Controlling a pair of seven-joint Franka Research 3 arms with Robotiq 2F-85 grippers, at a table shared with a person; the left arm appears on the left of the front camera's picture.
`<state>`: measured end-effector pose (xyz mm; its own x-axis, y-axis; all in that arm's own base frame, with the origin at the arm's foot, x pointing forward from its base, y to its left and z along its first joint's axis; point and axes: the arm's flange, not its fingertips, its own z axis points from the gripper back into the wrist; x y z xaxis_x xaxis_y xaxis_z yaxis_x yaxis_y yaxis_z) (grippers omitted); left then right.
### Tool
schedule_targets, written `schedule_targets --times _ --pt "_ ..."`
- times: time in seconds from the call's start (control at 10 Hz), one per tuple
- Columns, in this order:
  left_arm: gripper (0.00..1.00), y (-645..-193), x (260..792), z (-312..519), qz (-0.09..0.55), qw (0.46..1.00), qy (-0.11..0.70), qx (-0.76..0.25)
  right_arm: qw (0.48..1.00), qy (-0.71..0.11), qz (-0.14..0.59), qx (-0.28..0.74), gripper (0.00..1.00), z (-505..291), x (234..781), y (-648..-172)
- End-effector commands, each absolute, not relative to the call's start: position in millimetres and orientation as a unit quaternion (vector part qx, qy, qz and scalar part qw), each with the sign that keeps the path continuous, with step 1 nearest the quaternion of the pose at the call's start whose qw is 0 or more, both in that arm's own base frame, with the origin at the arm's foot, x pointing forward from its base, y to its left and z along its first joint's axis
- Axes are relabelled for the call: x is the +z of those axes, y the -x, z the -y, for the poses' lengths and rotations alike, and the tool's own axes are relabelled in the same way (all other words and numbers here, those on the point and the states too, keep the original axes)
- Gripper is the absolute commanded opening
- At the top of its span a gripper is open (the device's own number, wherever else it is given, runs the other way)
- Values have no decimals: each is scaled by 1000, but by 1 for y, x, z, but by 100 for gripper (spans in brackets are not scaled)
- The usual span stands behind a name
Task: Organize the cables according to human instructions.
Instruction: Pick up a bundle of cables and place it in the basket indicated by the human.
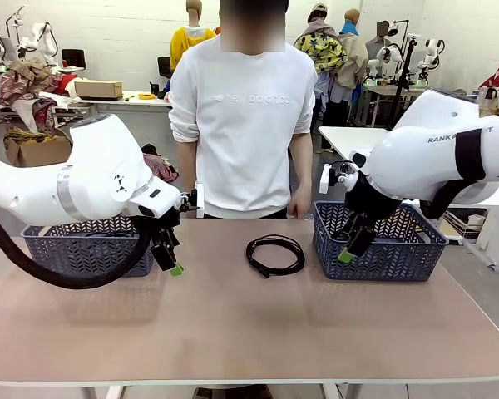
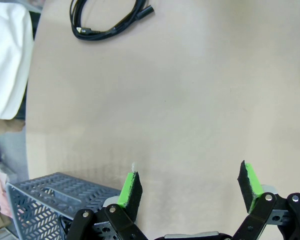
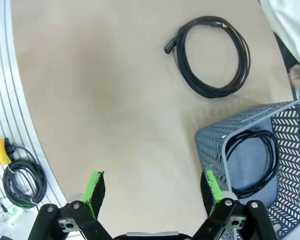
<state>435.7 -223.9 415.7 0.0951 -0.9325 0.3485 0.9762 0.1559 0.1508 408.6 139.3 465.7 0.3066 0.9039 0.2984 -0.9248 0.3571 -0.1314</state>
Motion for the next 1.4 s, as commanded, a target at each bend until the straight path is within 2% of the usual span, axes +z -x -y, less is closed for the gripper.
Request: schedule_targets --times 0.0,1.3 --pt "100 -435 416 223 183 738 60 -647 806 -30 163 568 100 -142 468 -411" --pt "100 -435 416 223 183 738 60 -647 812 -31 154 562 100 -149 470 -411"
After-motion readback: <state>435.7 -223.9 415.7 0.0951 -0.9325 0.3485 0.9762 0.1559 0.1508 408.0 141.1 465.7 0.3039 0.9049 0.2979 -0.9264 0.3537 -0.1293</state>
